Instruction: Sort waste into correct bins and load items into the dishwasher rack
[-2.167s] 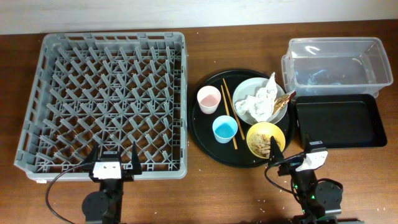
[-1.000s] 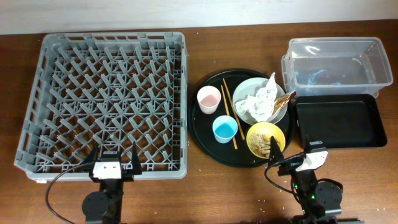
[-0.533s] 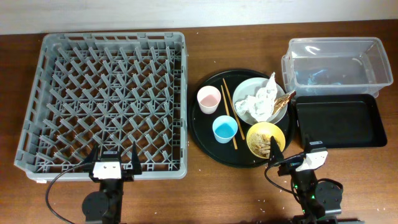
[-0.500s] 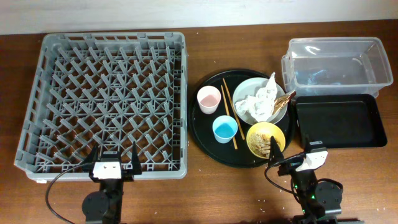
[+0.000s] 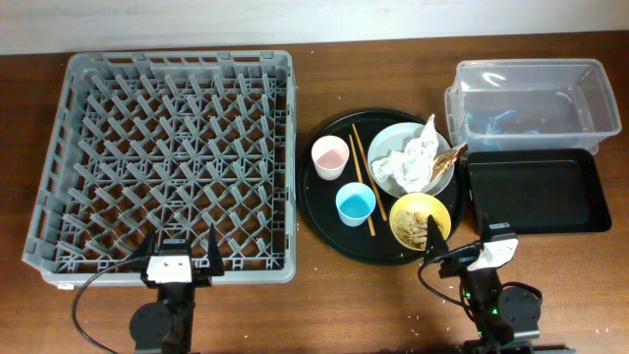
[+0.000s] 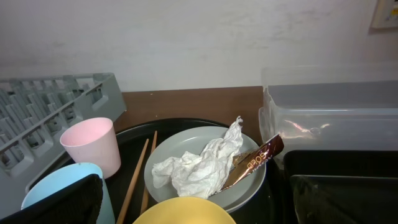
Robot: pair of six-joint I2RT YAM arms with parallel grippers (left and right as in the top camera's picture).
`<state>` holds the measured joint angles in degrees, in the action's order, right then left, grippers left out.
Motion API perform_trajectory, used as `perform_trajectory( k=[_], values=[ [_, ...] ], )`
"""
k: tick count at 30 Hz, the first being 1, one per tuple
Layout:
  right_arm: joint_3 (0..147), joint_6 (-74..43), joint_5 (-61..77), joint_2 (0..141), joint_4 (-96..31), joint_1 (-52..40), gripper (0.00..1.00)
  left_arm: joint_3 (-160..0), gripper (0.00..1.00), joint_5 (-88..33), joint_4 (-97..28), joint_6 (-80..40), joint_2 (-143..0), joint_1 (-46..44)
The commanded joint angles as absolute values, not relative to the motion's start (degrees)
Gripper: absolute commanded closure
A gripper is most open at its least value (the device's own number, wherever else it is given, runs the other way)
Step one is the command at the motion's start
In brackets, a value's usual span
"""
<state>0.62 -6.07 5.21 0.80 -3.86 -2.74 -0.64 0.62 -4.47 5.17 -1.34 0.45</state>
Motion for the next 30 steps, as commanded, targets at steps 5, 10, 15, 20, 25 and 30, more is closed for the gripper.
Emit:
perform_trajectory(
  k=[5, 10, 15, 20, 25, 30],
  values=[
    [0.3, -6.5, 5.6, 0.5, -4.1, -3.0, 0.01, -0.6, 0.01, -0.1, -4.8, 6.1, -1.6, 0.8],
    [0.3, -6.5, 7.1, 0.5, -3.2, -3.0, 0.01, -0.6, 0.01, -0.1, -4.8, 6.1, -1.6, 0.8],
    [2.2, -5.9, 10.0, 0.5, 2.4, -3.0, 0.02, -0.7, 0.01, -0.3, -1.5, 6.1, -1.6, 0.8],
    [9.8, -0.6, 11.0, 1.5, 0.9, -3.0, 0.01, -5.3, 0.01, -0.3, 0.9, 6.1, -1.8, 0.8],
    [22.5, 4.5, 12.0, 10.1, -5.0, -3.0, 0.02, -17.3, 0.01, 0.0, -6.2, 6.1, -6.4, 0.8],
    [37.8, 4.4, 17.8, 27.3, -10.8, -3.0, 0.02, -30.4, 0.01, 0.4, -13.8, 6.2, -18.2, 0.8]
  ],
)
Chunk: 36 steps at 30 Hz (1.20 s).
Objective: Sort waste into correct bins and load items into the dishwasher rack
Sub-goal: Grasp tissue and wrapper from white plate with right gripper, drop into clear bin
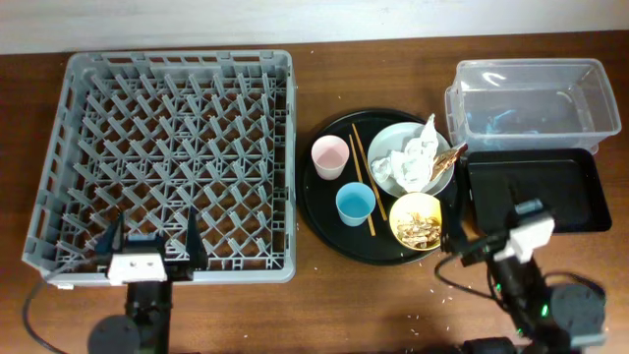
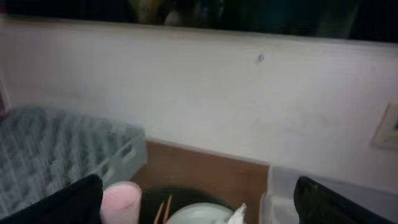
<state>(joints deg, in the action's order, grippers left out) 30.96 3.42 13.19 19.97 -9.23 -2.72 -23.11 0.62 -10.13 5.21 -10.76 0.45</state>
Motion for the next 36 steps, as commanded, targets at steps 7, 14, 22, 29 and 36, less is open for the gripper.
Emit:
perform_trajectory(
  k=[7, 14, 22, 29, 36],
  values=[
    [67.2, 0.8, 18.5, 55.9, -38.9, -3.0, 0.01, -50.1, 0.01, 4.7, -27.9, 6.1, -42.2, 0.8],
    [72.3, 0.8, 21.9, 76.3, -48.2, -3.0, 0.01, -58.1, 0.01, 5.9, -32.6, 6.1, -60.6, 0.8],
    [72.3, -26.5, 2.2, 94.1, -43.4, -3.4, 0.03, -58.1, 0.01, 5.8, -32.6, 6.1, -70.6, 0.8],
    [72.3, -29.0, 0.5, 106.5, -37.9, -5.3, 0.04, -58.1, 0.01, 5.8, -32.7, 6.1, -76.2, 0.8],
    [72.2, -28.8, -1.4, 112.4, -33.8, -5.7, 0.54, -58.1, 0.01, 5.8, -32.7, 6.1, -78.6, 0.8]
  ],
)
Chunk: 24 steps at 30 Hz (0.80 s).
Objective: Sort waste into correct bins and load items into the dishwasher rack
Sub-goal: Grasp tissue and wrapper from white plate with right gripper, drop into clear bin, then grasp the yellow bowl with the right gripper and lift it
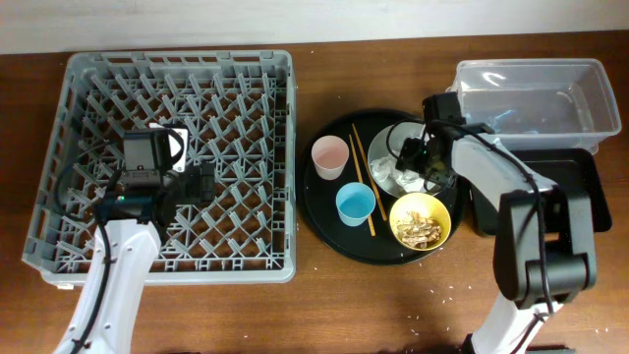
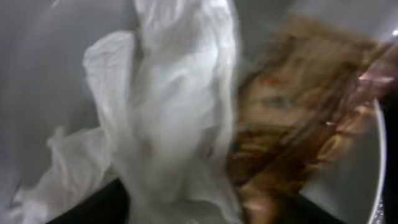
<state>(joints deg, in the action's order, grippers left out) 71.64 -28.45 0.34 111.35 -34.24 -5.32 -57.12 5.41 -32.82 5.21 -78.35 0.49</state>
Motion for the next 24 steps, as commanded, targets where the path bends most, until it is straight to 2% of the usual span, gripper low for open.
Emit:
perform_trajectory(
  k=[1, 2, 3, 7, 11, 15, 18, 23, 24],
  values=[
    [72.2, -28.8, -2.2, 112.7, -33.6, -5.7, 0.72, -58.1, 0.01, 5.8, -32.7, 6.1, -78.6, 0.8],
    [72.2, -28.8, -3.0, 112.9, -33.4, -5.7, 0.88, -58.1, 0.01, 5.8, -32.7, 6.1, -78.6, 0.8],
    [72.2, -28.8, -3.4, 113.0, -33.2, -5.7, 0.96, -58.1, 0.01, 5.8, -32.7, 6.1, -78.6, 0.8],
    [74.9, -22.7, -1.1, 110.3, -34.2, -5.7, 0.96, -58.1, 0.01, 5.8, -32.7, 6.1, -78.6, 0.8],
    [87.4, -22.5, 1.5, 102.0, -42.2, -4.8, 0.96, -58.1, 0.01, 5.8, -32.7, 6.1, -78.6, 0.8],
    [99.3, -23.9, -6.3, 96.7, -43.7, -0.2, 0.96, -58.1, 0.01, 5.8, -32.7, 6.1, -78.6, 0.8],
    [101.3, -24.5, -18.3, 97.8, -40.9, 6.0, 0.96, -58.1, 0.01, 5.8, -32.7, 6.1, -78.6, 0.8],
    [101.3, -24.4, -20.1, 106.8, -35.5, 11.0, 0.95, -58.1, 0.01, 5.8, -32.7, 6.1, -78.6, 0.8],
    [101.3, -23.8, -20.1, 109.3, -34.7, 11.4, 0.82, -58.1, 0.01, 5.8, -32.7, 6.1, -78.6, 0.8]
  ],
)
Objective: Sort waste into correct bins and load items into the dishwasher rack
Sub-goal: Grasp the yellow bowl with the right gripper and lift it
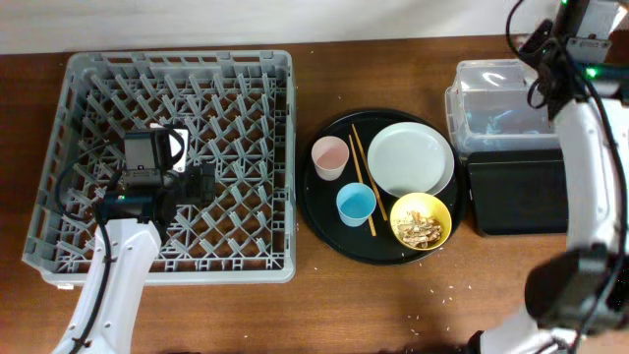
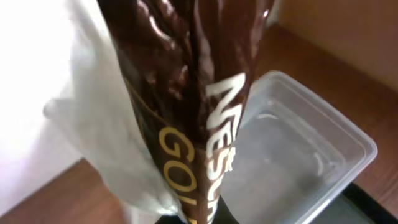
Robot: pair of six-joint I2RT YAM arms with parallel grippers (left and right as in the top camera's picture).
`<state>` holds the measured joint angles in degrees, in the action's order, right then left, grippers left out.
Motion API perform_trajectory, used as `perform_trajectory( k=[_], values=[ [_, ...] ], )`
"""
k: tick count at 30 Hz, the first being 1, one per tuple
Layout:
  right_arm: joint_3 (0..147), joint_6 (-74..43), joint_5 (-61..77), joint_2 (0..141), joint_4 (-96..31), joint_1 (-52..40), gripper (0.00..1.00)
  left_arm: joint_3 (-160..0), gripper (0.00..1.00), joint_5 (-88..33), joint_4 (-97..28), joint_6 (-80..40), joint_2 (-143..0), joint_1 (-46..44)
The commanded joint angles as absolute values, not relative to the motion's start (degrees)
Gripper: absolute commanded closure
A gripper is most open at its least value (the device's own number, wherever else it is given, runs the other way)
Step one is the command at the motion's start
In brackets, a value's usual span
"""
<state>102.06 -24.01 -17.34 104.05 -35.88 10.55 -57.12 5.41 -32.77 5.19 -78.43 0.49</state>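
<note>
My right gripper (image 2: pixel 199 219) is shut on a brown Nescafe Gold wrapper (image 2: pixel 205 112) and a white tissue (image 2: pixel 106 143), held together above the clear plastic bin (image 2: pixel 298 155). Seen from overhead, that arm reaches to the far right corner over the clear bin (image 1: pixel 501 108). The white plate (image 1: pixel 411 157) on the black tray (image 1: pixel 324 236) is bare. A yellow bowl (image 1: pixel 421 220) of scraps, a pink cup (image 1: pixel 329 156), a blue cup (image 1: pixel 355 204) and chopsticks (image 1: pixel 362 177) share the tray. My left gripper (image 1: pixel 200 184) hovers over the grey dishwasher rack (image 1: pixel 167 98); its jaws are not readable.
A black bin (image 1: pixel 516 192) sits in front of the clear one, right of the tray. The rack fills the table's left half. Brown tabletop runs along the front edge and between rack and tray.
My right gripper was down on the tissue and wrapper on the white plate; now it holds both high over the clear bin and the plate is bare. The left arm has not moved.
Both arms stood at the front edge, the left gripper open, with tissue and wrapper lying on the plate. Then the left arm was over the rack and the right gripper at the plate's waste. Now that waste hangs from the right gripper above the clear bin.
</note>
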Motion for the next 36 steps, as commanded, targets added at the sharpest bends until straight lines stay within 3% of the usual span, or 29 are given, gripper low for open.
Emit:
perform_trajectory(
  k=[1, 2, 3, 4, 8, 13, 18, 24, 28, 31, 36],
  values=[
    [101.3, -22.5, -20.1, 111.0, -34.1, 11.4, 0.6, -58.1, 0.01, 5.8, -32.7, 6.1, -78.6, 0.8],
    [101.3, -20.4, -19.9, 112.5, -33.5, 11.4, 0.39, -58.1, 0.01, 5.8, -32.7, 6.1, -78.7, 0.8],
    [101.3, -19.7, -19.9, 113.0, -33.2, 11.3, 0.06, -58.1, 0.01, 5.8, -32.7, 6.1, -78.6, 0.8],
    [101.3, -18.9, -19.7, 112.9, -33.2, 11.2, 0.01, -58.1, 0.01, 5.8, -32.7, 6.1, -78.6, 0.8],
    [103.7, -13.5, -7.9, 105.8, -38.4, 11.2, 0.01, -58.1, 0.01, 5.8, -32.7, 6.1, -78.6, 0.8],
    [105.3, -13.5, 14.2, 93.8, -57.9, 10.8, 0.0, -58.1, 0.01, 5.8, -32.7, 6.1, -78.6, 0.8],
    [103.0, -13.7, 14.6, 92.6, -76.6, 2.5, 0.23, -58.1, 0.01, 5.8, -32.7, 6.1, -78.6, 0.8],
    [86.2, -27.9, 6.5, 92.6, -71.7, -8.5, 0.34, -58.1, 0.01, 5.8, -32.7, 6.1, -78.6, 0.8],
    [72.7, -30.5, 6.6, 92.6, -55.9, -12.3, 0.46, -58.1, 0.01, 5.8, -32.7, 6.1, -78.6, 0.8],
    [66.8, -30.5, 6.5, 92.8, -47.4, -14.5, 0.46, -58.1, 0.01, 5.8, -32.7, 6.1, -78.6, 0.8],
    [66.4, -32.1, 6.8, 97.4, -48.4, -16.0, 0.46, -58.1, 0.01, 5.8, -32.7, 6.1, -78.6, 0.8]
  ],
)
